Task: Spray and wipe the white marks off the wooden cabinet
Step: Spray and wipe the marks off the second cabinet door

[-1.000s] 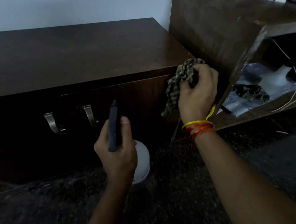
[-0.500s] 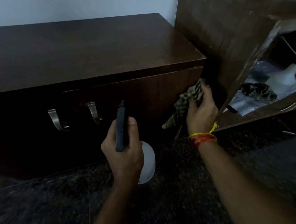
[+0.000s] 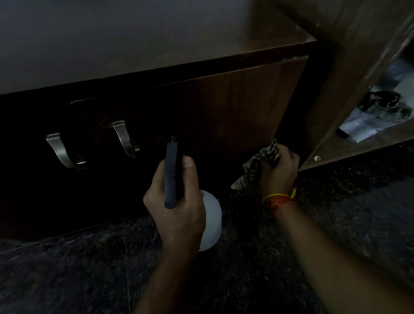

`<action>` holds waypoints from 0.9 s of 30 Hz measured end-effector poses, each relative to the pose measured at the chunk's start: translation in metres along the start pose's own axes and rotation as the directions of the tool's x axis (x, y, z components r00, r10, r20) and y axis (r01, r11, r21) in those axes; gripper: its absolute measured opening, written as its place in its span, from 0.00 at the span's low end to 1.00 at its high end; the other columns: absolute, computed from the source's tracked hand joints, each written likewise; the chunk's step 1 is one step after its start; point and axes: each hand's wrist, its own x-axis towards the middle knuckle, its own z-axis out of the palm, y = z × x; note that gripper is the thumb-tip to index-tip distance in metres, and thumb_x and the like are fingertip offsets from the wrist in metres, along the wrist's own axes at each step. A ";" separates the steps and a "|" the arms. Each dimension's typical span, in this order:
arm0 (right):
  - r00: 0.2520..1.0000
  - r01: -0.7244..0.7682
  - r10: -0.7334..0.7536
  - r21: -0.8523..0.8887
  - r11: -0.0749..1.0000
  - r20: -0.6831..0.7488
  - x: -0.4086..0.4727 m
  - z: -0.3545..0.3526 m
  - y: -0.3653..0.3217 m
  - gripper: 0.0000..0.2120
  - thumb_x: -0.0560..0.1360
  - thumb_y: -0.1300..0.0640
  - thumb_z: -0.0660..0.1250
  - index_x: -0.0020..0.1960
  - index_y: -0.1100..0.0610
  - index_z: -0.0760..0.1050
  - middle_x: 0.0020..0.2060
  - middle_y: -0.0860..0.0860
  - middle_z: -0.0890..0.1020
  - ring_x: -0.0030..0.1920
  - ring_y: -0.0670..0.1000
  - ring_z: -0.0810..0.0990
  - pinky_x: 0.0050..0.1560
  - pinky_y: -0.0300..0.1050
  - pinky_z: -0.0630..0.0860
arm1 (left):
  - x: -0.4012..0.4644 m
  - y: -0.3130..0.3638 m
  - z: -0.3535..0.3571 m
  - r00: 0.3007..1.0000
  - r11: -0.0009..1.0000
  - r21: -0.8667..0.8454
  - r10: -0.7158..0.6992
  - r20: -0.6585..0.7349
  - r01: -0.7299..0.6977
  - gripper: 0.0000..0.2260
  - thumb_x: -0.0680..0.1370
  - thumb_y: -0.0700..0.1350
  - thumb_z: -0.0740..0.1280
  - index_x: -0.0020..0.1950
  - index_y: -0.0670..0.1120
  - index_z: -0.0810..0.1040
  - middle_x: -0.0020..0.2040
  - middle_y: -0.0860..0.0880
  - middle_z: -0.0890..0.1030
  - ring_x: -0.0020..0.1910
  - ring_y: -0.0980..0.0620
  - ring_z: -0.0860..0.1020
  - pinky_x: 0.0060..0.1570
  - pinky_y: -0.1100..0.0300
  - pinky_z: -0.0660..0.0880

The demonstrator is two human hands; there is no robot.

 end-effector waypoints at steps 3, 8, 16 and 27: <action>0.992 -0.108 0.110 -0.038 0.993 0.060 -0.007 0.010 0.014 0.15 0.73 0.66 0.64 0.59 0.62 0.77 0.53 0.64 0.78 0.54 0.62 0.77 0.54 0.48 0.72 | 0.000 -0.010 -0.001 1.000 1.000 0.026 -0.009 0.000 0.009 0.11 0.78 0.55 0.62 0.40 0.50 0.74 0.34 0.42 0.75 0.25 0.39 0.71 0.25 0.48 0.68; 0.958 -0.278 0.279 -0.019 0.960 0.070 -0.017 0.024 0.028 0.16 0.75 0.63 0.63 0.62 0.56 0.76 0.56 0.59 0.80 0.57 0.60 0.78 0.54 0.48 0.73 | 0.001 -0.019 -0.002 1.000 0.999 0.047 -0.012 0.001 0.012 0.10 0.78 0.55 0.62 0.39 0.54 0.73 0.33 0.43 0.75 0.24 0.42 0.72 0.24 0.49 0.69; 0.789 -0.614 0.589 0.193 0.766 0.174 -0.020 0.040 0.026 0.16 0.78 0.65 0.60 0.65 0.63 0.72 0.56 0.61 0.78 0.57 0.58 0.76 0.61 0.47 0.69 | 0.006 -0.022 -0.006 1.000 0.999 0.043 -0.019 -0.003 0.019 0.08 0.77 0.56 0.61 0.40 0.56 0.73 0.35 0.42 0.75 0.26 0.39 0.71 0.26 0.48 0.68; 0.608 -0.782 0.689 0.146 0.606 0.396 -0.062 0.073 -0.030 0.19 0.82 0.66 0.50 0.72 0.64 0.59 0.68 0.61 0.68 0.55 0.54 0.71 0.49 0.36 0.74 | 0.010 -0.024 -0.036 0.995 0.998 0.020 -0.062 -0.084 0.064 0.10 0.77 0.56 0.62 0.40 0.52 0.75 0.32 0.37 0.74 0.26 0.39 0.71 0.26 0.51 0.68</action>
